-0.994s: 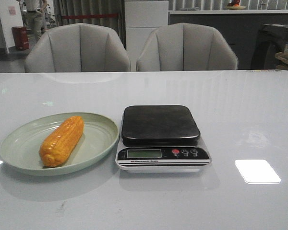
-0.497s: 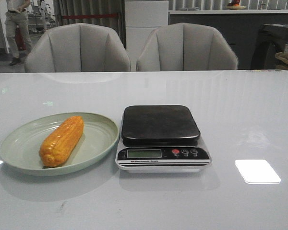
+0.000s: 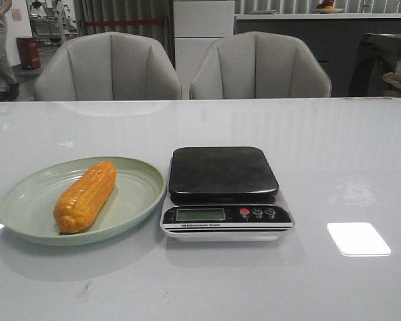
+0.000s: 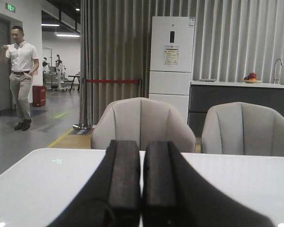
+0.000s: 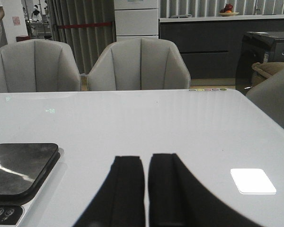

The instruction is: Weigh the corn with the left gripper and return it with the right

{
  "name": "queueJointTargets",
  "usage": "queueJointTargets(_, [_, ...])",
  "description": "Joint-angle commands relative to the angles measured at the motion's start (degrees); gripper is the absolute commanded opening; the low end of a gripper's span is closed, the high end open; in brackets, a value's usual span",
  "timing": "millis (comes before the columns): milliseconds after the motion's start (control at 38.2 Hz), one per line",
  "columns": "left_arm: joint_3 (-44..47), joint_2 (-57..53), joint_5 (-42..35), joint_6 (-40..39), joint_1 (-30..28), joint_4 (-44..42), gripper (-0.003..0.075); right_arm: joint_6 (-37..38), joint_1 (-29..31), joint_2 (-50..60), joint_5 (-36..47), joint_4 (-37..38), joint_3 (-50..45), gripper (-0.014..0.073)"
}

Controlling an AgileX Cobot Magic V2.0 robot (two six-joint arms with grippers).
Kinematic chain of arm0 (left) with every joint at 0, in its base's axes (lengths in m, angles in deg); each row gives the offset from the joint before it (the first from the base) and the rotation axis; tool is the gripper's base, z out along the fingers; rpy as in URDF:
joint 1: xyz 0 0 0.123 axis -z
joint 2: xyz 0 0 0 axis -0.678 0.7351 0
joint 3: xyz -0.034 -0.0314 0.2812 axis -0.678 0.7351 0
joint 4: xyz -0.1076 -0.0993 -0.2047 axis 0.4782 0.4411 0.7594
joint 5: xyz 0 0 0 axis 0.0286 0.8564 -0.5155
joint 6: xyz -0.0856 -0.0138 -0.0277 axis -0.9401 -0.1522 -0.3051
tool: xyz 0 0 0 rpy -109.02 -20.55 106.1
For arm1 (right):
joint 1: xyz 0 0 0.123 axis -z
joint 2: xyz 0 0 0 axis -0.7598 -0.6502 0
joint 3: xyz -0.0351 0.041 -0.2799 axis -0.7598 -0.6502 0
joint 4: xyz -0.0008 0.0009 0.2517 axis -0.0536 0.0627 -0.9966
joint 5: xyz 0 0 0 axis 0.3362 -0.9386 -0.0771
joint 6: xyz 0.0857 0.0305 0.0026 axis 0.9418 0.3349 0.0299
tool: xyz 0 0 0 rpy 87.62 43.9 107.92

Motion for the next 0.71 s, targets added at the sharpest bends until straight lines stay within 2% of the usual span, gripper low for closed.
queueJointTargets(0, [-8.85,4.4,5.6,-0.29,-0.01,0.19,0.0113,-0.43,0.38,1.11,4.84,0.67,-0.62,0.0197])
queueJointTargets(183, [-18.8,12.56,18.5,-0.29,-0.01,0.19,0.0113,-0.43,0.38,1.11,4.84,0.67,-0.62,0.0197])
queueJointTargets(314, [-19.54,14.52,23.01,-0.29,-0.01,1.47,0.0113,-0.43,0.38,1.11,4.84,0.67,-0.62,0.0197])
queueJointTargets(445, [-19.18,14.52,24.6,-0.29,1.03,2.98,0.0113,-0.43,0.38,1.11,4.84,0.67,-0.62,0.0197])
queueJointTargets(680, [-17.26,15.16,23.9,-0.29,6.62,1.44,0.012,-0.43,0.38,1.11,4.84,0.67,-0.62,0.0197])
